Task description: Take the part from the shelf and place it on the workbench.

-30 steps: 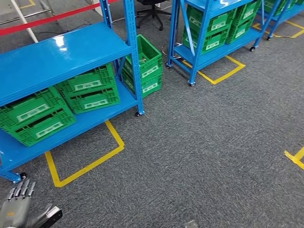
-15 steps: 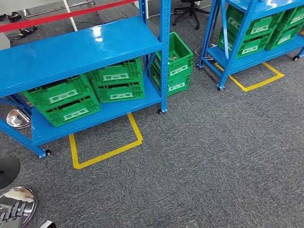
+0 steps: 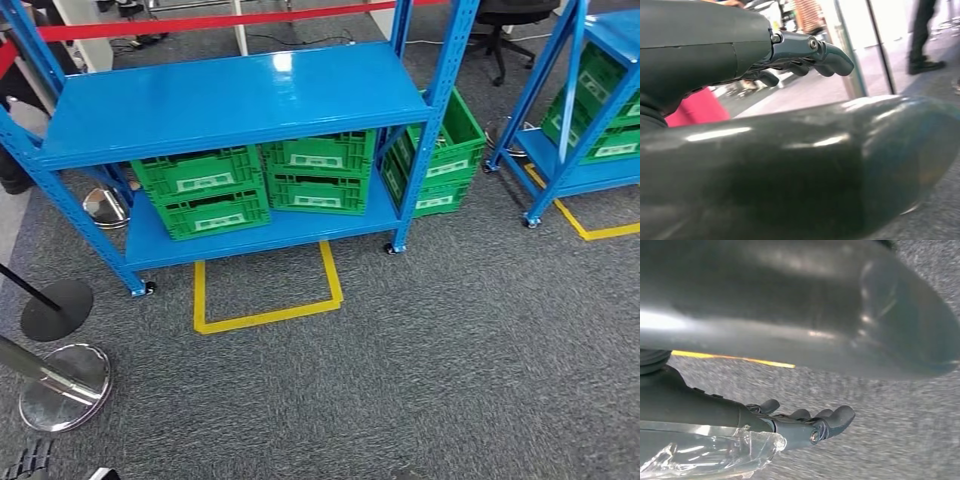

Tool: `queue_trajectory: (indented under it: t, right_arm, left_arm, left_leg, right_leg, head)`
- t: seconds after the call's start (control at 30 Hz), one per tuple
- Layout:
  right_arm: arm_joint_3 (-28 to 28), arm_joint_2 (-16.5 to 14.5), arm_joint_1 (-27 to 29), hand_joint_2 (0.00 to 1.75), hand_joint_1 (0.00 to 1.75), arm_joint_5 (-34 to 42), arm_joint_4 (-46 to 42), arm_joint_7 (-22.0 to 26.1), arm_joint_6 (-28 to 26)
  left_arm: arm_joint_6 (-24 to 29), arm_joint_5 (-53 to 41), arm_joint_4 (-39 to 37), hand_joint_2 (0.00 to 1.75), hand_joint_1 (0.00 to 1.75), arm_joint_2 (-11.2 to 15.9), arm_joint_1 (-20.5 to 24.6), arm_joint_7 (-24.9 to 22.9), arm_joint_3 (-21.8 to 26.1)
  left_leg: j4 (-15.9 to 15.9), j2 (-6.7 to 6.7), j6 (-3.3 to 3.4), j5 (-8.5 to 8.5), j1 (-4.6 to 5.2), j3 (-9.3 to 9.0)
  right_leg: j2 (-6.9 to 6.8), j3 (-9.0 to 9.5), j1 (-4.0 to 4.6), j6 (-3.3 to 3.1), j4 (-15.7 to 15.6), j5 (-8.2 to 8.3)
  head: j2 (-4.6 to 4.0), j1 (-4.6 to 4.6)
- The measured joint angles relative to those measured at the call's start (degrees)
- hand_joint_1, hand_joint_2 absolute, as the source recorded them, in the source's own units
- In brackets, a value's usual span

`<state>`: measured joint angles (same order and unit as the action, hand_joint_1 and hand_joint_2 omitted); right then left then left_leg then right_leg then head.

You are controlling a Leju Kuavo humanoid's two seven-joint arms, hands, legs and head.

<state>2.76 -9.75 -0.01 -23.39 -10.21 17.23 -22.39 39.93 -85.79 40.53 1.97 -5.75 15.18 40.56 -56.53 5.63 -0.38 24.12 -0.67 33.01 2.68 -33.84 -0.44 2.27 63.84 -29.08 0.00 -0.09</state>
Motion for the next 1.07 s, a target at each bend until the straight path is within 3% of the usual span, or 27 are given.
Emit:
queue_trajectory:
  t: [0.07,0.1,0.13,0.17,0.23,0.3,0.37,0.4,0.47,0.53,0.6,0.67,0.73,0.8,0.87,0.9,0.93,1.0,1.07]
  right_arm:
    - [0.03,0.00,-0.13,0.00,0.00,0.00,0.03,0.01,-0.01]
    - [0.08,0.00,-0.19,0.00,0.00,0.01,0.04,0.00,-0.04]
    - [0.15,-0.01,-0.25,0.00,0.00,0.01,0.04,0.00,-0.08]
    - [0.22,-0.02,-0.28,0.00,0.00,0.01,0.03,-0.01,-0.13]
    - [0.34,-0.05,-0.25,0.00,0.00,0.01,0.03,0.01,-0.22]
    - [0.42,-0.05,-0.06,0.00,0.00,0.03,0.03,0.01,-0.30]
    - [0.51,-0.03,0.12,0.00,0.00,0.06,0.04,-0.01,-0.34]
    - [0.55,-0.03,0.13,0.00,0.00,0.06,0.04,-0.02,-0.36]
    - [0.61,-0.04,0.09,0.00,0.00,0.06,0.03,-0.03,-0.37]
    - [0.70,-0.04,0.10,0.00,0.00,0.09,0.03,0.00,-0.39]
    - [0.88,-0.04,0.05,0.00,0.00,0.47,0.04,0.14,-0.09]
    - [1.18,-0.04,-0.21,0.00,0.00,0.92,0.03,0.16,0.34]
    - [1.47,-0.04,-0.39,0.00,0.00,1.03,0.02,-0.16,0.43]
    - [1.75,-0.04,-0.33,0.00,0.00,1.14,0.02,-0.62,0.39]
    - [2.08,-0.03,-0.16,0.00,0.00,1.26,0.04,-0.97,0.34]
    - [2.19,-0.02,-0.08,0.00,0.00,1.30,0.04,-1.08,0.31]
    - [2.26,-0.02,-0.02,0.00,0.00,1.32,0.05,-1.15,0.27]
    - [2.32,-0.03,-0.03,0.87,0.00,1.36,0.05,-1.42,0.07]
    - [2.36,-0.04,-0.13,1.75,0.00,1.38,0.06,-1.79,-0.20]
  left_arm:
    - [0.02,-0.04,-0.14,0.00,0.00,-0.08,0.08,0.20,0.36]
    - [0.03,-0.07,-0.34,0.00,0.00,-0.12,0.10,0.34,0.74]
    - [0.04,-0.10,-0.62,0.00,0.00,-0.18,0.08,0.49,1.22]
    - [0.05,-0.11,-0.96,0.00,0.00,-0.29,0.03,0.64,1.77]
    - [0.07,-0.16,-1.70,0.00,0.00,-0.55,0.20,1.04,2.87]
    - [0.09,-0.28,-2.64,0.00,0.00,-0.98,0.81,1.34,3.96]
    - [0.09,-0.44,-3.91,0.00,0.00,-1.53,1.18,1.41,5.21]
    - [0.08,-0.49,-4.64,0.00,0.00,-1.77,1.16,1.40,5.89]
    - [0.08,-0.51,-6.08,0.00,0.00,-2.11,1.10,1.36,7.12]
    - [0.09,-0.38,-7.87,0.00,0.00,-2.28,1.69,1.61,8.27]
    - [0.05,-0.01,-10.45,0.00,0.00,-2.42,2.55,2.66,9.77]
    - [-0.03,0.27,-13.20,0.00,0.00,-2.60,2.87,3.61,11.57]
    - [-0.10,0.27,-15.40,0.00,0.00,-2.75,3.17,3.56,13.05]
    - [-0.13,0.20,-17.12,0.00,0.00,-2.86,3.93,3.18,14.06]
    - [-0.13,0.18,-18.46,0.00,0.00,-2.93,4.59,2.99,14.86]
    - [-0.13,0.19,-18.96,0.00,0.00,-2.96,4.71,2.96,15.22]
    - [-0.16,0.20,-19.36,0.00,0.00,-2.97,4.77,2.97,15.54]
    - [-0.42,0.31,-19.95,0.00,0.00,-2.97,4.82,3.13,16.18]
    - [-1.07,0.60,-20.24,0.00,0.00,-2.92,4.91,3.38,16.70]
  left_leg:
    - [-0.11,1.39,-0.71,-0.05,-0.04,0.26]
    - [-0.02,2.03,-1.12,-0.20,-0.10,0.46]
    - [0.16,2.64,-1.47,-0.41,-0.24,0.59]
    - [0.17,2.39,-1.78,-0.46,-0.30,0.69]
    - [-2.39,-0.58,-2.28,1.17,-0.10,2.01]
    - [-9.46,-4.08,-2.66,4.82,0.05,5.55]
    - [-15.60,-4.95,-2.83,6.85,-0.01,8.64]
    - [-16.00,-5.05,-2.81,6.36,-0.02,8.81]
    - [-10.51,-6.00,-2.54,2.96,0.08,5.77]
    - [-3.21,-8.74,-2.01,0.36,0.48,1.76]
    - [-0.42,-9.89,-1.30,0.11,0.83,0.32]
    - [-0.16,-8.70,-0.60,0.14,0.74,0.22]
    - [0.13,-7.92,0.02,0.04,0.45,0.02]
    - [0.20,-7.21,0.50,0.04,0.31,-0.01]
    - [0.18,-6.34,0.73,0.13,0.35,-0.07]
    - [0.16,-5.95,0.76,0.19,0.37,-0.16]
    - [0.14,-5.62,0.73,0.27,0.37,-0.31]
    - [0.06,-5.11,0.42,0.48,0.32,-0.64]
    - [-0.16,-4.79,0.01,0.71,0.42,-0.75]
  right_leg:
    - [2.14,2.01,-0.26,-0.23,-4.40,1.29]
    - [2.27,2.26,-0.21,-0.48,-4.74,1.13]
    - [1.55,2.41,-0.16,-0.87,-4.77,1.28]
    - [0.90,2.58,-0.16,-1.25,-4.86,1.42]
    - [-0.62,2.70,-0.27,-1.95,-5.13,1.66]
    - [-2.41,2.72,-0.10,-2.37,-5.19,1.57]
    - [-4.22,2.72,0.05,-2.54,-5.19,1.40]
    - [-5.00,2.77,0.09,-2.55,-5.19,1.31]
    - [-6.42,3.06,0.12,-2.36,-5.19,1.05]
    - [-7.74,3.29,0.43,-1.82,-5.15,0.58]
    - [-8.85,3.46,0.78,-1.17,-5.27,0.12]
    - [-9.46,3.97,0.79,-0.57,-5.54,-0.17]
    - [-7.40,3.54,0.64,0.04,-3.69,-1.65]
    - [-4.19,0.45,0.48,0.43,2.80,-5.11]
    - [-3.01,-3.29,0.44,0.53,9.54,-7.45]
    - [-2.87,-4.10,0.44,0.52,10.44,-7.01]
    - [-2.84,-3.82,0.42,0.48,9.05,-5.45]
    - [-2.78,-0.87,0.32,0.38,1.65,-0.99]
    - [-2.61,1.40,0.23,0.14,-3.64,1.33]
  head:
    - [0.00,-0.03]
    - [0.00,-0.05]
    - [0.00,-0.07]
    - [0.00,-0.07]
    - [0.00,-0.43]
    - [0.00,-0.79]
    - [0.00,-0.83]
    - [0.00,-0.84]
    - [0.00,-0.85]
    - [0.00,-0.89]
    - [0.00,-0.77]
    - [0.00,-0.62]
    - [0.00,-0.41]
    - [0.00,-0.04]
    - [0.00,0.14]
    - [0.00,0.17]
    - [0.00,0.18]
    - [0.00,0.20]
    - [0.00,0.19]
